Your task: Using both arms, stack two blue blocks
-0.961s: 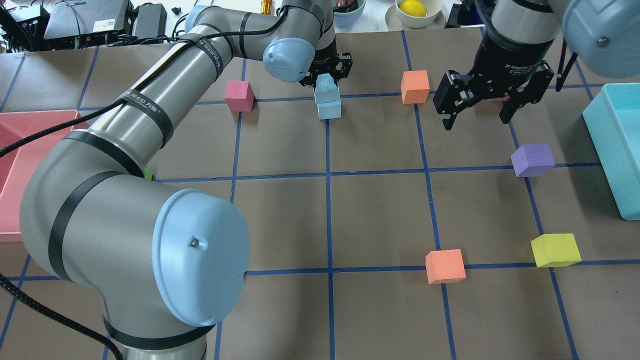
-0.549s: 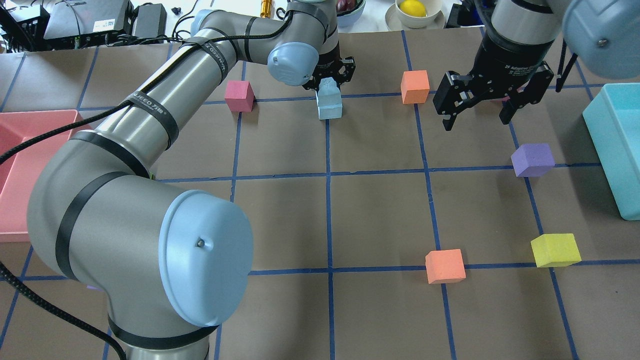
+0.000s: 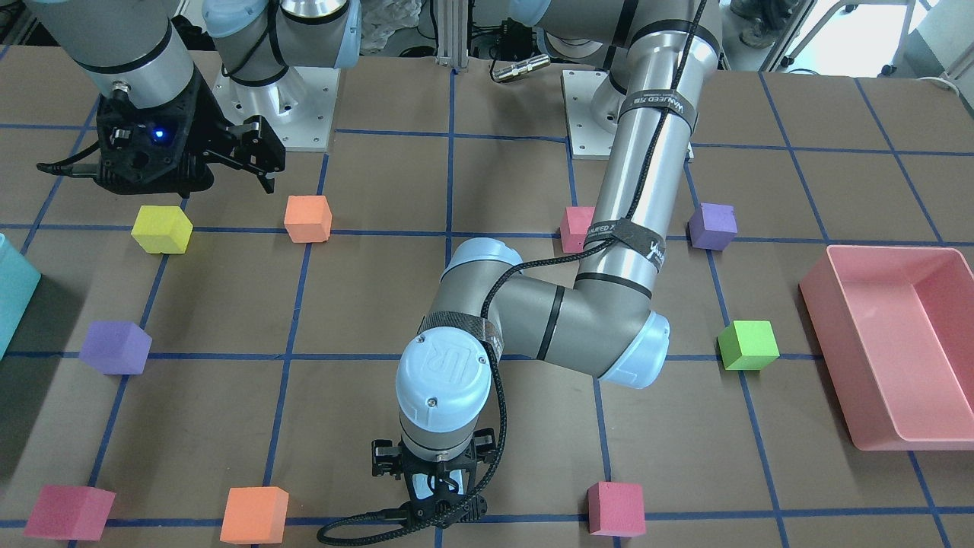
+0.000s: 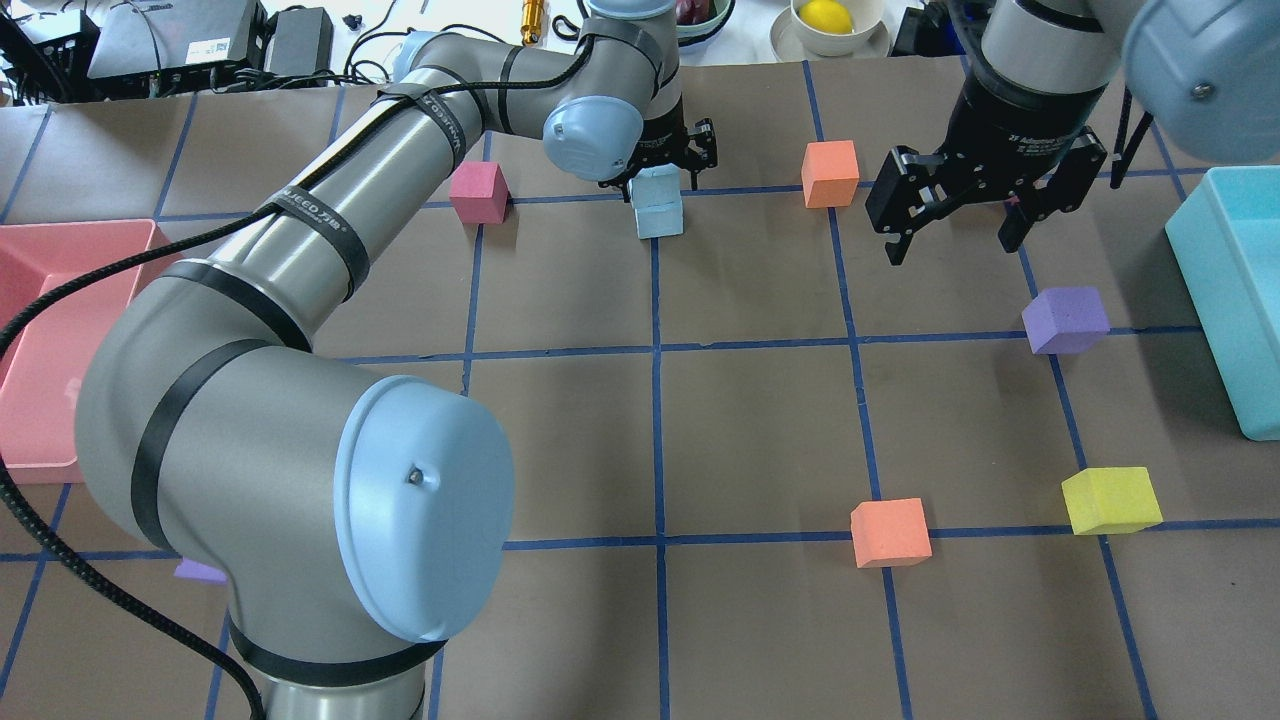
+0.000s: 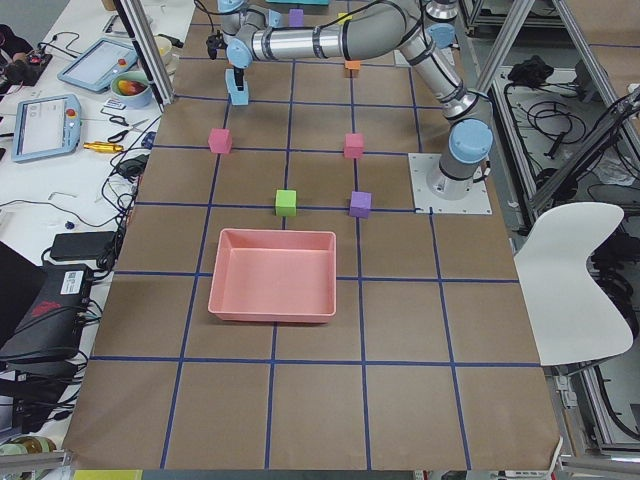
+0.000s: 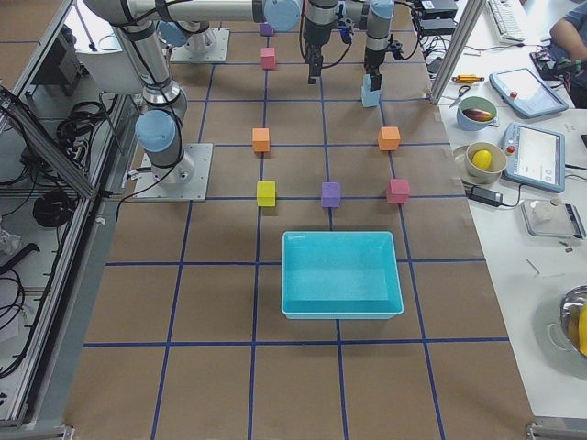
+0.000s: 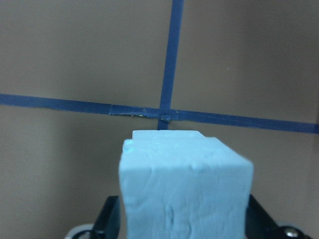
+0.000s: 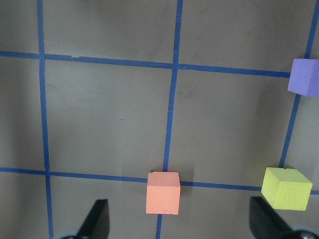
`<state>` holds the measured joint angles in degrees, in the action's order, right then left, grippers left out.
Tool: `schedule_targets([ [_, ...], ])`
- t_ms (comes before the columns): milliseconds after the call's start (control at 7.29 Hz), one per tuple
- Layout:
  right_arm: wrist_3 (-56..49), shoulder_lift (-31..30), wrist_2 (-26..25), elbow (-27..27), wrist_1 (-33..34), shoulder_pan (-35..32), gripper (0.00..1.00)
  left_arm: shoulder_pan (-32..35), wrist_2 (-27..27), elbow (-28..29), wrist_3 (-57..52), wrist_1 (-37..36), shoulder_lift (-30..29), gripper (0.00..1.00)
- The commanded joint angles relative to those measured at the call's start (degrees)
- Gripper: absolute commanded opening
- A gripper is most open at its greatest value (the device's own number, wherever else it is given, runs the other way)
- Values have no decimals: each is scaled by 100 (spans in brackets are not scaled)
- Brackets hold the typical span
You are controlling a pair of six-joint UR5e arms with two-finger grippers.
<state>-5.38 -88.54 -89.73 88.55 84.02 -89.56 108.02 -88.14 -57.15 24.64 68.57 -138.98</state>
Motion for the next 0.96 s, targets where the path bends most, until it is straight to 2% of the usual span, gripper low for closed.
schedule_targets([
  [0, -7, -5, 0, 30, 9, 0, 100, -1, -2, 11, -21, 8, 55, 100],
  [137, -7, -14, 0, 30, 9, 0, 100, -9, -10, 19, -56, 95, 221, 100],
  [412, 2, -14, 0, 39, 9, 0, 100, -123, -28, 2, -91, 838, 834, 100],
  [824, 10, -14, 0, 39, 0, 9, 100, -983, -45, -400, -1765, 1911, 2002, 100],
])
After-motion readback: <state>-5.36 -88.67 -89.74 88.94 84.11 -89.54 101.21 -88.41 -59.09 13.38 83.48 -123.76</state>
